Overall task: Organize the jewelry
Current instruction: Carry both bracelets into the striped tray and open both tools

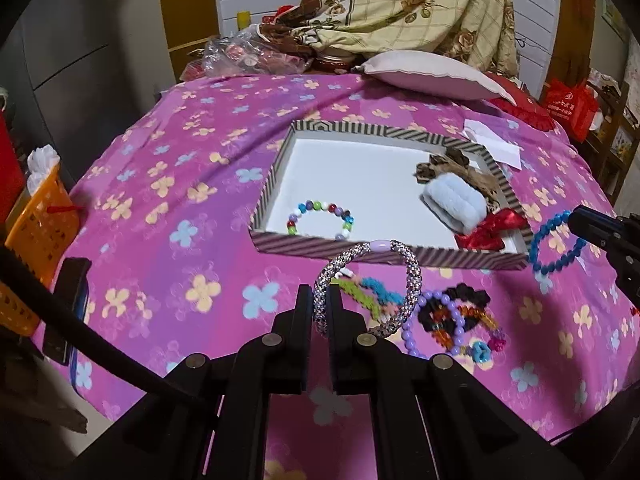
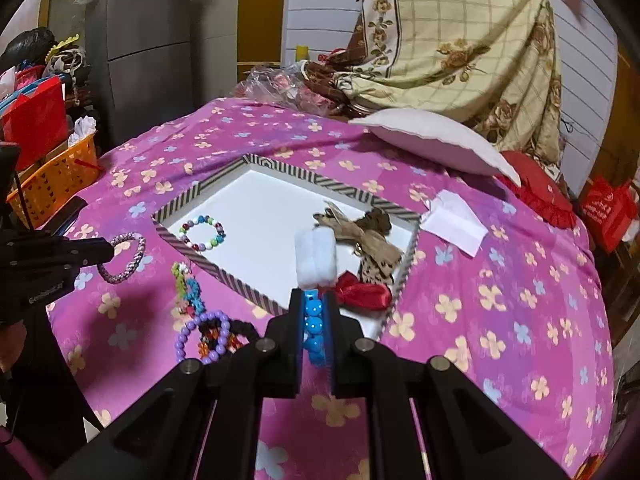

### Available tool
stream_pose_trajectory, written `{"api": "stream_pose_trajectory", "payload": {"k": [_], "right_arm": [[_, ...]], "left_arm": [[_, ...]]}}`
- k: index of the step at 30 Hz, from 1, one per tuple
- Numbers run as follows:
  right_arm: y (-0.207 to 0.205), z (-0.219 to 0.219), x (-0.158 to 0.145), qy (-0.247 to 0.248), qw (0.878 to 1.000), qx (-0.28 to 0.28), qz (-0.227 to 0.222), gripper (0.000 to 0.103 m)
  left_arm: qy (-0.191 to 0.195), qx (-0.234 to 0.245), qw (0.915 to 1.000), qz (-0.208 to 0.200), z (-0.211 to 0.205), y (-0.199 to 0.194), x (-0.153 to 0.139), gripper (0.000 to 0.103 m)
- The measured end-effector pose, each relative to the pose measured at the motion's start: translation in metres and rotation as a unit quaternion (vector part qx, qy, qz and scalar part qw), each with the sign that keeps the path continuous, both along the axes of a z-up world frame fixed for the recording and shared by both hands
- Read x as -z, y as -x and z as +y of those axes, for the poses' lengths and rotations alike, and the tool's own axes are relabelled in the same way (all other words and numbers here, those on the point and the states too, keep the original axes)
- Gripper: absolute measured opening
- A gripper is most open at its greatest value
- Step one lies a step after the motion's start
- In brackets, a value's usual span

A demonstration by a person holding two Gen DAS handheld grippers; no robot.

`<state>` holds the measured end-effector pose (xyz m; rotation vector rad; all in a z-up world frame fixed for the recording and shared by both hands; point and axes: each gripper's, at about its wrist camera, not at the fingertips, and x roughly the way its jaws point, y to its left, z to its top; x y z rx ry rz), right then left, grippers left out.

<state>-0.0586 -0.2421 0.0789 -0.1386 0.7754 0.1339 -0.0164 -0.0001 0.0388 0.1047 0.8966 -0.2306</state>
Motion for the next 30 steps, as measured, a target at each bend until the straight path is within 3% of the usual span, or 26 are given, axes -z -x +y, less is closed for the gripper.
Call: {"api": "stream_pose_trajectory", "payload": {"k": [17, 26, 30], "right_arm": [[-0.068, 0.036, -0.003, -0.044, 0.999, -0.029, 0.014, 0.009], [-0.112, 0.066, 0.024, -0.094, 0.993, -0.048, 0.05, 0.008], [-0.132, 0.063, 0.052, -0.111, 0.99, -0.033, 0.081, 0.008]], "left_arm": [[0.042, -0.026, 0.998, 0.041, 0.005, -0.078, -0.002, 0.003], [0.036, -0.046, 0.9965, 0.06, -0.002, -0.126, 0.014, 0.003], [0.028, -0.052, 0.9955, 0.073, -0.005, -0.143, 0.027, 0.003]]}}
